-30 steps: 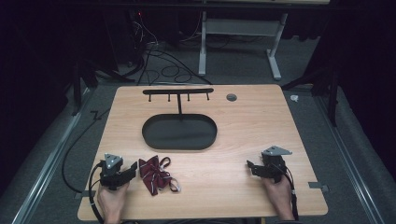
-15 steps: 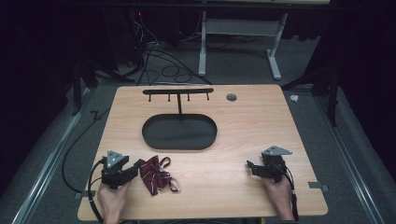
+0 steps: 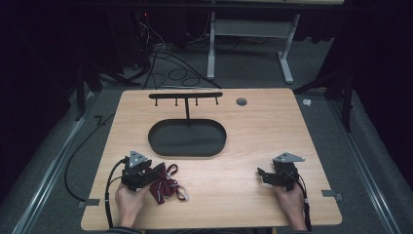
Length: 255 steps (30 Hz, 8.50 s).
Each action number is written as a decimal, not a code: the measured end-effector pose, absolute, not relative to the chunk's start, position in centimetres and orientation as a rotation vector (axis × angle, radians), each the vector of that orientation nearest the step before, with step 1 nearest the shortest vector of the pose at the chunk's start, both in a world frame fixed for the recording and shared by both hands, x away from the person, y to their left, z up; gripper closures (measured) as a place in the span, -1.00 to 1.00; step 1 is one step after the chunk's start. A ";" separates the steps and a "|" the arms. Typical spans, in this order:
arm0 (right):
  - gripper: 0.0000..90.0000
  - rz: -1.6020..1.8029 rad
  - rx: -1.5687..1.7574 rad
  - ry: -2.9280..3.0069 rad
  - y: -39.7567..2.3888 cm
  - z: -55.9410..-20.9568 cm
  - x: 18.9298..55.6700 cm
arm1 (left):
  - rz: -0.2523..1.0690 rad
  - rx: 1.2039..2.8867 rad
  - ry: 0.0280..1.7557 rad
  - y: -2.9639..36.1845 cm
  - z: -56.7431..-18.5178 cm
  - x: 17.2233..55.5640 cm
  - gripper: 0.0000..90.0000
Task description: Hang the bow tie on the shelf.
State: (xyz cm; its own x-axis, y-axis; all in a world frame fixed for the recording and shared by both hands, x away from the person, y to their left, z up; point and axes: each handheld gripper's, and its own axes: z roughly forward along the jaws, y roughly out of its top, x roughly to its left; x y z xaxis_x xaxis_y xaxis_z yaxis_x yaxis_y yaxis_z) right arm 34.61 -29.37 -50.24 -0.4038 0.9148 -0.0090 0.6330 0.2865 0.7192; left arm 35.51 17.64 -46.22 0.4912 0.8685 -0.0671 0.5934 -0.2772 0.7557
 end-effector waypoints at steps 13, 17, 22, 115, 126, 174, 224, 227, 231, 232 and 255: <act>-0.38 0.901 1.389 2.140 -29.4 -50.2 34.6 | 0.417 2.088 1.146 15.3 -46.9 37.1 0.37; -0.38 0.900 1.388 2.140 -29.4 -50.2 34.6 | 0.402 2.113 1.140 14.7 -47.3 37.6 0.41; -0.38 0.900 1.388 2.140 -29.4 -50.2 34.6 | 0.377 2.140 1.141 14.2 -48.0 38.1 0.48; -0.38 0.903 1.392 2.141 -29.4 -50.2 34.5 | 0.455 1.923 1.034 14.4 -38.8 38.5 1.00; -0.38 0.903 1.392 2.141 -29.4 -50.2 34.5 | 0.479 1.907 1.039 14.5 -37.6 39.4 1.00; -0.38 0.911 1.389 2.145 -29.5 -50.2 34.5 | 0.561 1.837 1.123 12.6 -34.2 46.0 1.00; -0.38 0.907 1.384 2.146 -29.4 -50.2 34.5 | 0.579 1.867 1.137 12.2 -33.8 46.3 0.61; -0.38 0.906 1.386 2.145 -29.4 -50.2 34.5 | 0.571 1.877 1.118 12.5 -33.7 45.7 0.58; -0.38 0.906 1.384 2.145 -29.4 -50.2 34.5 | 0.560 1.883 1.103 12.8 -33.6 45.1 0.54; -0.38 0.906 1.384 2.146 -29.4 -50.2 34.5 | 0.555 1.882 1.097 12.9 -33.5 44.9 0.52; -0.38 0.906 1.384 2.146 -29.4 -50.2 34.5 | 0.561 1.862 1.075 15.0 -33.1 41.6 0.36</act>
